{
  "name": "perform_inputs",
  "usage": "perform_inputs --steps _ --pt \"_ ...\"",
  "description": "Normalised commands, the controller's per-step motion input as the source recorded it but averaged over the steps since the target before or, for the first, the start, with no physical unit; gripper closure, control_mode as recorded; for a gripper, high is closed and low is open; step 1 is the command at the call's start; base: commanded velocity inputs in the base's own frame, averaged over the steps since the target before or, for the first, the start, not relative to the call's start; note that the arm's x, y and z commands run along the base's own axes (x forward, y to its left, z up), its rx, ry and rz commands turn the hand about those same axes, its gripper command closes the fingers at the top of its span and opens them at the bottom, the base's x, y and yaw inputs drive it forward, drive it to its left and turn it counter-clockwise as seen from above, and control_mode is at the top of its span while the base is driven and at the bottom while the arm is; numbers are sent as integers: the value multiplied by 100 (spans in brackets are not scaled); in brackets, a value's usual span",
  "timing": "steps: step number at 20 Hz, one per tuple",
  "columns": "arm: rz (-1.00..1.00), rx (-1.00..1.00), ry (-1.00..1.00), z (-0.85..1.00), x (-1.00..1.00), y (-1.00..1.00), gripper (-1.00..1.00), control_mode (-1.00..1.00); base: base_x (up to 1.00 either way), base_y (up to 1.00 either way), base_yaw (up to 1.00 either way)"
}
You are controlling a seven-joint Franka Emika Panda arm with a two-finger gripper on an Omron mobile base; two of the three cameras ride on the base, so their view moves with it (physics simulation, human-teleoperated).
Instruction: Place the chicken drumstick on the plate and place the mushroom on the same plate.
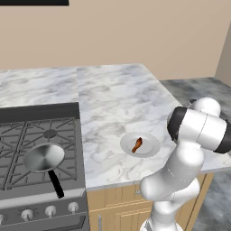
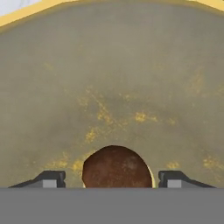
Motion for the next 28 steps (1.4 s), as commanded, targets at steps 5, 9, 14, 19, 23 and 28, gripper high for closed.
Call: perform_inputs --steps 5,9,14,19,23,28 --pt "0 0 0 0 0 0 100 -100 0 0 0" --pt "0 0 0 27 0 0 100 -100 0 0 0" --pt "0 0 -6 84 0 0 100 -100 0 0 0" --pt "0 0 -12 96 -10 2 100 -100 0 0 0" --pt "0 2 -21 52 -33 78 100 -100 0 0 0" --pt "0 0 -16 15 -37 100 100 -100 0 0 0"
